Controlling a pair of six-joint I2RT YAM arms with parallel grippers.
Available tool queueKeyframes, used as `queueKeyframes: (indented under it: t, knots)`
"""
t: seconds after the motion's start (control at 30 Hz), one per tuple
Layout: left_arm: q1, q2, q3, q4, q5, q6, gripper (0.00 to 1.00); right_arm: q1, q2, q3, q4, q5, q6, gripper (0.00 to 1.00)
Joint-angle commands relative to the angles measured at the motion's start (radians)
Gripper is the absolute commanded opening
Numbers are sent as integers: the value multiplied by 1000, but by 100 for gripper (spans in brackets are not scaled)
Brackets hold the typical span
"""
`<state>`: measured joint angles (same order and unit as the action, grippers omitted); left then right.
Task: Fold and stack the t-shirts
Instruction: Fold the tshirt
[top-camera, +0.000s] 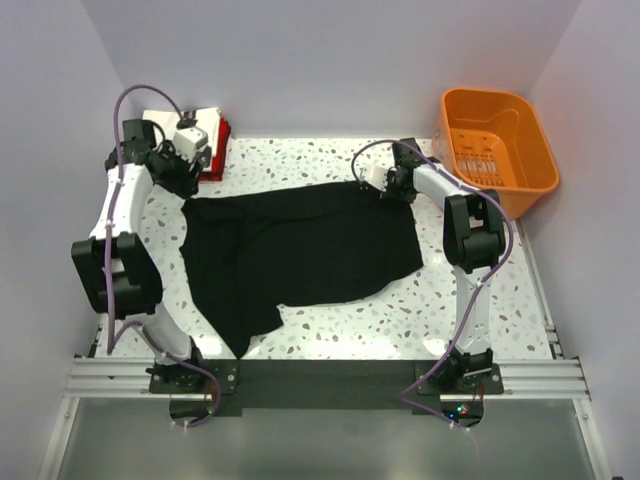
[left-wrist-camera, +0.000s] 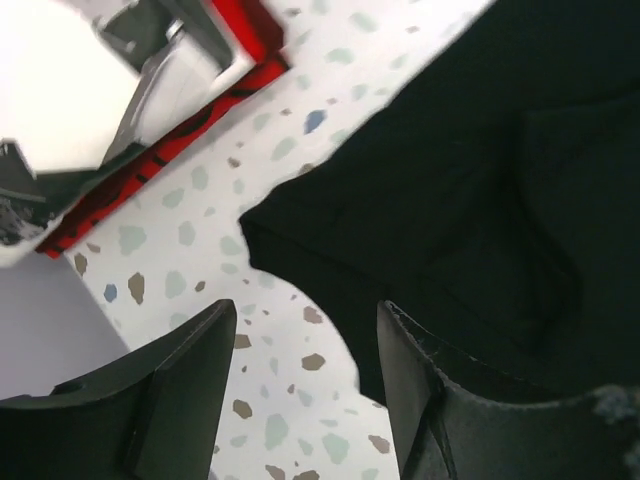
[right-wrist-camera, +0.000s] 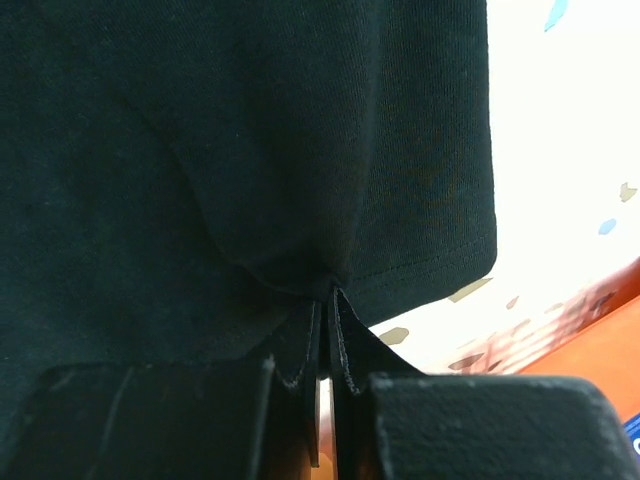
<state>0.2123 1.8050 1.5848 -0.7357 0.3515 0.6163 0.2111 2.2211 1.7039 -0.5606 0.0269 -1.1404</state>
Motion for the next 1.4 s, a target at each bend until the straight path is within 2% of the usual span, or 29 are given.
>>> queueKeyframes:
  t: [0.0,0.2,0.37,0.43,0.5,0.53,0.6,0.63,0.73,0.8,0.87,1.0,1.13,1.37]
  knots:
    - [-97,-76,-133,-139,81,109,64,4,-18,25,-71,-25,34,0]
    - [-235,-99,-330,-87,11,68,70,8,-5,54,-96,-25,39,0]
    - [-267,-72,-364,-56,-28,23,74,10,0,63,-99,-19,30,0]
    - [-275,-62,-376,-34,-39,4,73,10,3,66,-99,-16,25,0]
    - [-278,-52,-378,-22,-51,2,65,10,8,69,-99,-15,22,0]
    - [-278,-52,-376,-24,-51,19,52,10,9,74,-99,-12,21,0]
    - [-278,-70,-387,-36,-40,58,37,10,15,79,-104,-10,21,0]
    - [-278,-79,-393,-39,-34,101,26,10,15,82,-105,-12,21,0]
    - [-280,-124,-407,-88,7,216,15,10,14,80,-108,-13,19,0]
    - [-281,-145,-419,-112,14,275,14,10,14,76,-110,-16,15,0]
    - [-290,-159,-430,-140,-8,367,17,10,14,69,-110,-16,13,0]
    - [-291,-179,-424,-126,-20,424,47,10,14,63,-108,-15,11,0]
    - [-291,-121,-332,-171,46,389,52,10,14,62,-108,-13,8,0]
    - [-280,74,-146,-71,24,74,59,10,15,63,-108,-12,5,0]
